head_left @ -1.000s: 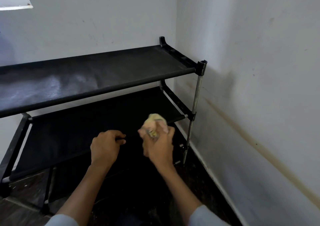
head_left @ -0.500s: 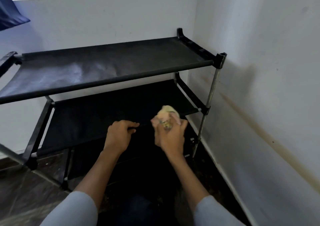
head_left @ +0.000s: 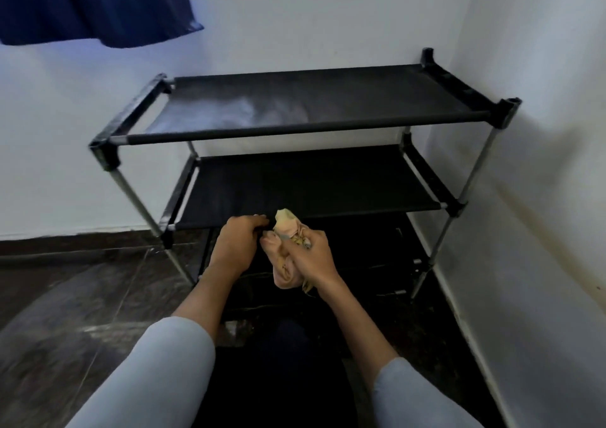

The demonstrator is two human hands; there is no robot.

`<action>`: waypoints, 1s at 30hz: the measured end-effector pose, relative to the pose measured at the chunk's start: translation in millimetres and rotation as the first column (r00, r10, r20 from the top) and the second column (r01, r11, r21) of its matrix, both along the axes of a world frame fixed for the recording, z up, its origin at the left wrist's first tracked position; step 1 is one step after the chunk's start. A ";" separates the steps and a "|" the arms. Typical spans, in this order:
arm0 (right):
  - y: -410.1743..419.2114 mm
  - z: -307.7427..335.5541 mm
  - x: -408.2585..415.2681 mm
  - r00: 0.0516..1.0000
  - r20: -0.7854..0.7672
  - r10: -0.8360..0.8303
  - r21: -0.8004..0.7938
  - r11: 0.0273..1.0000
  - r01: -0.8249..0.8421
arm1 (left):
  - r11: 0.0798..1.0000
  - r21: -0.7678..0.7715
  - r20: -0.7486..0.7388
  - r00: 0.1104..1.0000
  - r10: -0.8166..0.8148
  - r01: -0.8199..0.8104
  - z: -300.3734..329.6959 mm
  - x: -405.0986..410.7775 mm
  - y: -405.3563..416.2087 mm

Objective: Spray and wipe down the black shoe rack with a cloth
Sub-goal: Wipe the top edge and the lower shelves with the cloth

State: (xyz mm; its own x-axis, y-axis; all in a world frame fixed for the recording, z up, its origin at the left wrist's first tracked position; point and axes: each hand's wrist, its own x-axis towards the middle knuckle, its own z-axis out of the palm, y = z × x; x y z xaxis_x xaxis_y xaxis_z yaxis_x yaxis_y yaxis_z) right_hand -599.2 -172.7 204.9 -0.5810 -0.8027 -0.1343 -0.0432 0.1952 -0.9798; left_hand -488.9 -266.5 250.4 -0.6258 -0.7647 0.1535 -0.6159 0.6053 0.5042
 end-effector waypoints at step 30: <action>-101.1 -135.9 74.0 -0.338 -0.871 0.357 0.465 0.823 -0.327 | 0.938 0.331 0.082 0.994 0.078 -0.101 -143.9 108.1 -86.3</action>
